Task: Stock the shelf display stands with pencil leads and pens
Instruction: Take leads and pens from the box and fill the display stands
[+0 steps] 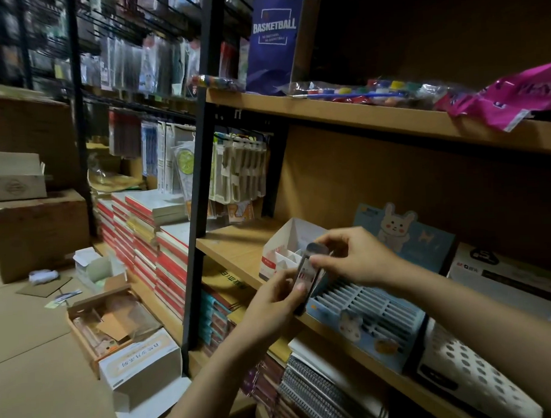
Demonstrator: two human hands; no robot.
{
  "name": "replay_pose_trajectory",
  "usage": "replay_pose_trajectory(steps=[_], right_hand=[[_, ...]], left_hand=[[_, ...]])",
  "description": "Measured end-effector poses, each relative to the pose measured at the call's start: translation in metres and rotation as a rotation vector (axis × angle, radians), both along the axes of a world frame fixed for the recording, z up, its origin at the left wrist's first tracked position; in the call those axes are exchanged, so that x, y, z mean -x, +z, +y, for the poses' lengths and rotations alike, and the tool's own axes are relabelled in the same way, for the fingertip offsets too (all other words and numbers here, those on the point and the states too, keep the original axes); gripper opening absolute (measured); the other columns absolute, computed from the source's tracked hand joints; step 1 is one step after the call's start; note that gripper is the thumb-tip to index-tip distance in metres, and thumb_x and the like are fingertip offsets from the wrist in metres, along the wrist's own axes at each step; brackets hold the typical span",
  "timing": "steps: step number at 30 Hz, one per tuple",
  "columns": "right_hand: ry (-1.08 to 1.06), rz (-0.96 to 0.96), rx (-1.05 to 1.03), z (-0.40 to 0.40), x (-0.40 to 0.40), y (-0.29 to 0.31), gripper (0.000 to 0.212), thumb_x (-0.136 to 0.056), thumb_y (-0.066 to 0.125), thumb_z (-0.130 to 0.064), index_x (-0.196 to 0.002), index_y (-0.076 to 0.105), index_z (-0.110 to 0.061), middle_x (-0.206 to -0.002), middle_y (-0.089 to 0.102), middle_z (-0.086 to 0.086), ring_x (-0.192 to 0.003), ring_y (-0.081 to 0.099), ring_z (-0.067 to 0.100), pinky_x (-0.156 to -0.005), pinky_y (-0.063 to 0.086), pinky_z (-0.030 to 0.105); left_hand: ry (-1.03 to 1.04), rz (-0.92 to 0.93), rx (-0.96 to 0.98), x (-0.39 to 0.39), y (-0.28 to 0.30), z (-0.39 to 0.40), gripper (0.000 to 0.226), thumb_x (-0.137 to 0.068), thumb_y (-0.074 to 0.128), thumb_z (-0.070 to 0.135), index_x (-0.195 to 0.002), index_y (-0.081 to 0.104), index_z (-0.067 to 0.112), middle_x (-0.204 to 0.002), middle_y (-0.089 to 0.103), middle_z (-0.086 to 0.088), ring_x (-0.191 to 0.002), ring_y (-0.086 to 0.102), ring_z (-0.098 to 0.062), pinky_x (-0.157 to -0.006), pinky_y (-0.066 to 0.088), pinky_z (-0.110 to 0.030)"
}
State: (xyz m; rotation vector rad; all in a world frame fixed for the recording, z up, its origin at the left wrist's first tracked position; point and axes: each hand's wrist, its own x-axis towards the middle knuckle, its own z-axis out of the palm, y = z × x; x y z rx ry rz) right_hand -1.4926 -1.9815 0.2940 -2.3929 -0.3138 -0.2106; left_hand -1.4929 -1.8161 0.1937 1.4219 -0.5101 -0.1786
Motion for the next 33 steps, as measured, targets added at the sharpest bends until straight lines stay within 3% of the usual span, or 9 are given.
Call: replay_pose_trajectory(steps=[3,6,9,14,19,25,33], right_hand=[[-0.104,-0.178,-0.058,-0.002,-0.021,0.025,0.011,-0.088,0.069,-0.016,-0.097,0.066,-0.021,-0.095,0.067,-0.002,-0.082,0.066,0.012,-0.064,0.054,0.020],[-0.233,-0.392,0.044,-0.003,-0.046,0.038,0.013,-0.087,0.070,-0.022,-0.100,0.066,-0.022,-0.094,0.064,-0.009,-0.082,0.060,0.003,-0.066,0.051,0.017],[-0.262,-0.442,0.118,0.003,-0.072,0.028,0.014,-0.087,0.071,-0.022,-0.100,0.066,-0.020,-0.092,0.063,-0.008,-0.082,0.058,0.004,-0.061,0.041,0.010],[-0.297,-0.393,0.189,0.008,-0.108,0.002,0.010,-0.086,0.072,-0.022,-0.096,0.067,-0.022,-0.090,0.064,-0.007,-0.083,0.059,0.010,-0.058,0.040,0.012],[-0.296,-0.313,0.212,0.008,-0.126,-0.012,0.011,-0.086,0.072,-0.025,-0.092,0.064,-0.028,-0.082,0.061,-0.015,-0.076,0.058,0.001,-0.055,0.038,0.006],[-0.369,-0.218,0.295,0.010,-0.140,-0.018,0.030,-0.081,0.077,-0.026,-0.106,0.066,-0.014,-0.099,0.070,0.004,-0.091,0.066,0.020,-0.079,0.056,0.035],[-0.372,-0.169,0.403,0.017,-0.143,-0.022,0.026,-0.080,0.078,-0.026,-0.099,0.069,-0.010,-0.097,0.069,0.010,-0.089,0.067,0.025,-0.080,0.058,0.040]], left_hand=[[0.267,-0.297,-0.261,-0.017,-0.003,0.008,0.045,-0.094,0.057,0.029,-0.135,0.040,0.035,-0.140,0.038,0.004,-0.120,0.047,-0.003,-0.092,0.050,-0.021],[0.395,-0.471,-0.549,-0.037,-0.010,0.015,0.058,-0.093,0.056,0.041,-0.145,0.028,0.042,-0.156,0.006,0.012,-0.144,0.011,-0.016,-0.117,0.026,-0.042],[0.392,-0.507,-0.658,-0.050,-0.014,0.015,0.060,-0.093,0.049,0.052,-0.146,0.021,0.049,-0.158,-0.012,0.018,-0.146,-0.007,-0.012,-0.118,0.013,-0.045],[0.347,-0.457,-0.564,-0.057,-0.019,0.008,0.055,-0.093,0.041,0.058,-0.145,0.024,0.052,-0.157,-0.014,0.024,-0.146,-0.010,-0.006,-0.119,0.014,-0.046],[0.342,-0.491,-0.687,-0.067,-0.026,0.002,0.052,-0.096,0.032,0.059,-0.146,0.022,0.051,-0.158,-0.013,0.023,-0.143,-0.019,-0.004,-0.117,0.001,-0.039],[0.331,-0.534,-0.618,-0.072,-0.041,0.003,0.048,-0.097,0.037,0.056,-0.143,0.028,0.050,-0.154,-0.002,0.029,-0.135,-0.004,0.009,-0.115,0.017,-0.032],[0.329,-0.553,-0.556,-0.074,-0.044,0.003,0.045,-0.097,0.044,0.049,-0.141,0.035,0.045,-0.154,0.003,0.027,-0.134,0.001,0.009,-0.116,0.025,-0.033]])
